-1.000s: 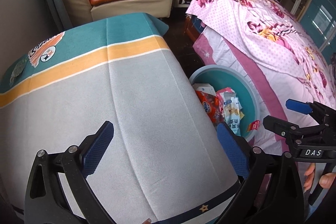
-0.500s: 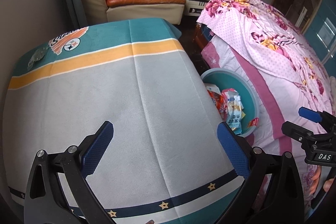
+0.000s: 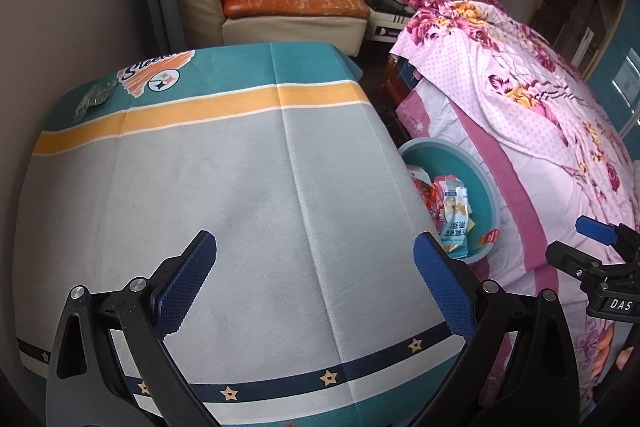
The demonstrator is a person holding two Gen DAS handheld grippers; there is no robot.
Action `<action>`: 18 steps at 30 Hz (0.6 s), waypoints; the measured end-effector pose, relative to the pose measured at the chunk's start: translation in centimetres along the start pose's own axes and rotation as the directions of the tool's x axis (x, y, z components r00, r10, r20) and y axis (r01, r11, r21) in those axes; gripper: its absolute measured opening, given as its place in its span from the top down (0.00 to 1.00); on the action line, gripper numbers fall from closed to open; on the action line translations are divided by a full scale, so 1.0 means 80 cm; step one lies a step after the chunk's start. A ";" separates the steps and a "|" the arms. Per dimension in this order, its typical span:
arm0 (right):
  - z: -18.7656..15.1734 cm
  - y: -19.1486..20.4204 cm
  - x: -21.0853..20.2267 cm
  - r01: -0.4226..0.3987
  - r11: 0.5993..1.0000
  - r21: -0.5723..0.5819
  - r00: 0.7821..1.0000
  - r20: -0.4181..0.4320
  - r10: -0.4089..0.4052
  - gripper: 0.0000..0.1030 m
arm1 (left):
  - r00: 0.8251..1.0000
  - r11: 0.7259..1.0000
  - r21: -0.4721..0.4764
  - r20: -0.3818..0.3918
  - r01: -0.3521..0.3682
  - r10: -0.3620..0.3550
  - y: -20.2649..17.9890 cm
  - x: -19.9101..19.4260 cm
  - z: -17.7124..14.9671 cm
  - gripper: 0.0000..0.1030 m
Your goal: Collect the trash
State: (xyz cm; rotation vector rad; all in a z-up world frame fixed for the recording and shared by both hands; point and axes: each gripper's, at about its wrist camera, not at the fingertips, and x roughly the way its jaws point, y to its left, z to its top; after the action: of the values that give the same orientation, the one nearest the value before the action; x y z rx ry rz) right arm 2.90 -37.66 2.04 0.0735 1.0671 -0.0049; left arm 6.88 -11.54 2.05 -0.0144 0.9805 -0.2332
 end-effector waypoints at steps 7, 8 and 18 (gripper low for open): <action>0.000 0.000 0.011 0.003 1.000 0.003 1.000 -0.009 -0.003 0.10 | 1.000 1.000 -0.005 -0.010 -0.011 0.011 0.003 0.010 -0.002 0.04; 0.000 -0.001 0.013 0.002 1.000 0.004 1.000 -0.011 -0.002 0.10 | 1.000 1.000 -0.003 -0.010 -0.012 0.012 0.003 0.012 -0.003 0.04; -0.002 -0.007 0.034 0.001 1.000 0.019 0.999 -0.036 -0.001 0.10 | 0.999 0.999 0.031 0.012 -0.038 0.038 -0.003 0.024 -0.006 0.04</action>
State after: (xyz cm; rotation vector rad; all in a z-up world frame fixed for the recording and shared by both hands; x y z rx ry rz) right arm 4.08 -38.09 -0.44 0.0903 1.1029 -0.0145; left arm 7.42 -12.13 0.24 0.0318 0.9648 -0.2132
